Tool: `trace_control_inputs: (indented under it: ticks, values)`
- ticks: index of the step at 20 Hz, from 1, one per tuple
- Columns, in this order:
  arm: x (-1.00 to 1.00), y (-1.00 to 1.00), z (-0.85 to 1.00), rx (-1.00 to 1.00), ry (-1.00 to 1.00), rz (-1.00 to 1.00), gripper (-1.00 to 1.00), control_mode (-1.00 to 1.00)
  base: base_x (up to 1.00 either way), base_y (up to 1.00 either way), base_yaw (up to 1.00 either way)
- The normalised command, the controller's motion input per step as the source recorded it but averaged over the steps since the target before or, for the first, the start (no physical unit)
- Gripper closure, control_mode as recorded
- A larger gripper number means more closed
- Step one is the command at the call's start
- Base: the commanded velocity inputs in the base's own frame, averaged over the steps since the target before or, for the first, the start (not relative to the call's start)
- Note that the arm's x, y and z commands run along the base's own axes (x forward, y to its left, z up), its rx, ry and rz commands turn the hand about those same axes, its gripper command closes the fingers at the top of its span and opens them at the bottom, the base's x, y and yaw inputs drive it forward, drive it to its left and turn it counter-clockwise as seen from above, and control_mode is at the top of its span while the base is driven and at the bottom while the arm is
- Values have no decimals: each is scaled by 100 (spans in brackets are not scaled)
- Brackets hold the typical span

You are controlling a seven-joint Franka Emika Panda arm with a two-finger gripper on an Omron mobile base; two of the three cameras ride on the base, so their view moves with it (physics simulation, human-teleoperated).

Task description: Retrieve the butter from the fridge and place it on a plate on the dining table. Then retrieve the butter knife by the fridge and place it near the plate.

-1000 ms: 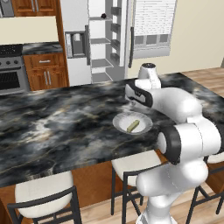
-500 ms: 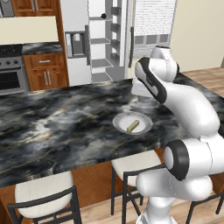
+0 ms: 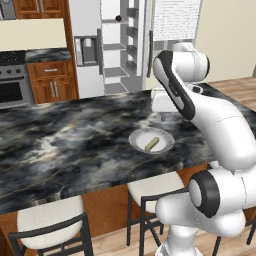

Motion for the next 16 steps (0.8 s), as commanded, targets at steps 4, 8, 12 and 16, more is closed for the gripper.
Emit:
trace_control_inputs:
  ticks: [4,8,12,16]
  values:
    - [-98,29,15,-3,7,34,-100,-100,0,0,0]
    - [-100,14,-4,-8,-5,31,-100,-100,0,0,0]
    - [-100,-1,-40,-2,-28,21,-100,-100,0,0,0]
    - [-57,-50,-46,9,-22,-4,-100,-100,0,0,0]
